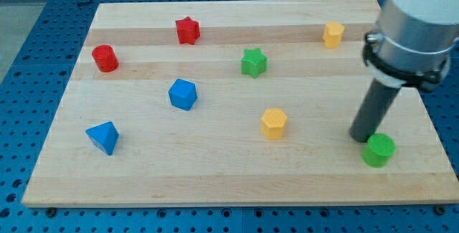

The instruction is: Push the green circle towards the bottom right

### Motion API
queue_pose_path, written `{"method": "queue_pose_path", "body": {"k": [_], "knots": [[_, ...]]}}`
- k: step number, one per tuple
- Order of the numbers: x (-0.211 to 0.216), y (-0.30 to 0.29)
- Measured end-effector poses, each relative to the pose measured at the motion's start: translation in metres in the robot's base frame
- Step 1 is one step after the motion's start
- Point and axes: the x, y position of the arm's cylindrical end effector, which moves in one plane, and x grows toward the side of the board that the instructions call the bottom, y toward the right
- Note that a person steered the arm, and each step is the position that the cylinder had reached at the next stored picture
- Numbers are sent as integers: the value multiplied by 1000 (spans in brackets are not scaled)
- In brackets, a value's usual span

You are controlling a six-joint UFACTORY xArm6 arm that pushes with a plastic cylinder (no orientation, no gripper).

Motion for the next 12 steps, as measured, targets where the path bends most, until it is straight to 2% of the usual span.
{"method": "queue_pose_path", "body": {"k": [2,5,6,10,12], "knots": [[14,52],[1,-10],[15,-27],[26,5],[46,29]]}}
